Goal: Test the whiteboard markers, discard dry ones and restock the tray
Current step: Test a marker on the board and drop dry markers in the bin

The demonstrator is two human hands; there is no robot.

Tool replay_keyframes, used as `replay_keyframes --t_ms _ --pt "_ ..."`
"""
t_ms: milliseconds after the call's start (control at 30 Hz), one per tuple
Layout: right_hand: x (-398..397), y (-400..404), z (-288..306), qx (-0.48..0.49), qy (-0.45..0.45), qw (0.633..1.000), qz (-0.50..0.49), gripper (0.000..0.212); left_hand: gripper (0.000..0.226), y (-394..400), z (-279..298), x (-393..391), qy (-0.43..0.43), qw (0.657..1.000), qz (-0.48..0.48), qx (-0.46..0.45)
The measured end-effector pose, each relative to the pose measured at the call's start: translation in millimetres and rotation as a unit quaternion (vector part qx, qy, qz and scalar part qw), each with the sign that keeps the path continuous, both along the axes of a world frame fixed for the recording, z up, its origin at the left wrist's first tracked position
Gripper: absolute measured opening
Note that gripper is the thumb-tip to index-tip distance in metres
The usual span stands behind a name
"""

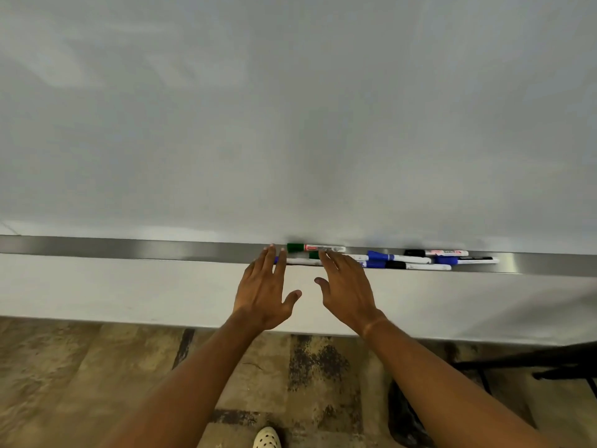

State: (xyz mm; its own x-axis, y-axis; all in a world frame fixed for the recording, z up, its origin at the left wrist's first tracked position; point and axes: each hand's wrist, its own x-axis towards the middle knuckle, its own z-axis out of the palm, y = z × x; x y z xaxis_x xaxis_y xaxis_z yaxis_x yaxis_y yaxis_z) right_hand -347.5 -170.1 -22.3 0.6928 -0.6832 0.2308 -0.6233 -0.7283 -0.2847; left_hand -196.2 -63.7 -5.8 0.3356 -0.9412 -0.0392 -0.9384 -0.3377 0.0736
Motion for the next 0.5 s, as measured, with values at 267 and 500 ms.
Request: replay_keyframes --t_ms 267,500 --pt "68.8 4.1 -10.8 -0.019 0.077 0.997 0.020 0.050 0.088 1.2 -13.1 57.8 -0.002 1.000 -0.019 0.011" --pt "97.8 3.0 -9.3 -0.022 0.146 0.989 0.010 0.036 0.081 1.0 -19.9 81.9 0.029 0.999 -0.038 0.009"
